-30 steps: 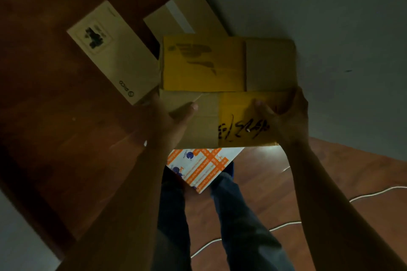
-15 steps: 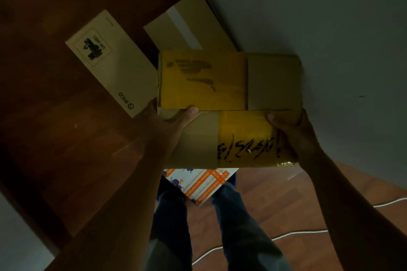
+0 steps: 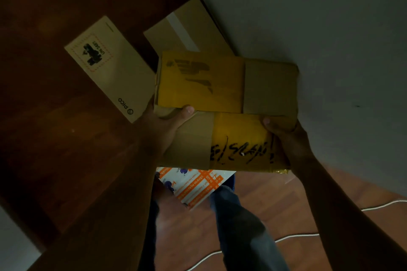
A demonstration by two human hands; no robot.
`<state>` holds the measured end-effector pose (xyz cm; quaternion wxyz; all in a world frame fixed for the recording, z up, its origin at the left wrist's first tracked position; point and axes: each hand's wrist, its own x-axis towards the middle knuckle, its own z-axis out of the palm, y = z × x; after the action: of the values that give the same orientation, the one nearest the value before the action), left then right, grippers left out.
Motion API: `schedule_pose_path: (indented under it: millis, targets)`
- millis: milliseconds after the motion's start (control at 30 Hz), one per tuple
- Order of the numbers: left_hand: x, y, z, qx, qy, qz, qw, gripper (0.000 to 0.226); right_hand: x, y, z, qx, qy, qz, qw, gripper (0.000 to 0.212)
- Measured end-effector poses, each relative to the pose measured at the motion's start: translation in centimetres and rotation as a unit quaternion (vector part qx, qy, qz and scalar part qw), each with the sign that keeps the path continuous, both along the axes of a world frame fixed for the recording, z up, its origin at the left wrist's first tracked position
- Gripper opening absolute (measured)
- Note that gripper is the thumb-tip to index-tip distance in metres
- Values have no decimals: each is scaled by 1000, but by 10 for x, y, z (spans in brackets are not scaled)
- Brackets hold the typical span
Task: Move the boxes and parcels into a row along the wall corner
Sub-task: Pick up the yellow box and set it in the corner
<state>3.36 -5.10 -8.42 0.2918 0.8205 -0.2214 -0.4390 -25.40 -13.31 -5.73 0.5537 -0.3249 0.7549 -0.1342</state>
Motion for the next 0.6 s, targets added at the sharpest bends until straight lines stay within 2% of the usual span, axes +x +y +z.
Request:
schedule_pose_path:
  millis: [267, 433, 500, 600]
  targets:
    - [40, 1, 16, -5, 55, 7, 998, 99, 38, 13, 36, -6, 9, 9, 1000, 103]
    - [97, 21, 35, -32, 89, 37, 995, 87, 102, 22, 76, -43, 20, 56, 997, 107]
    - [133, 32, 48, -46, 96, 65, 992, 78, 142, 25, 90, -57, 20, 76, 995, 102]
    - [198, 51, 65, -53, 99, 107, 988, 81, 210, 23, 105, -70, -2, 106, 992, 88]
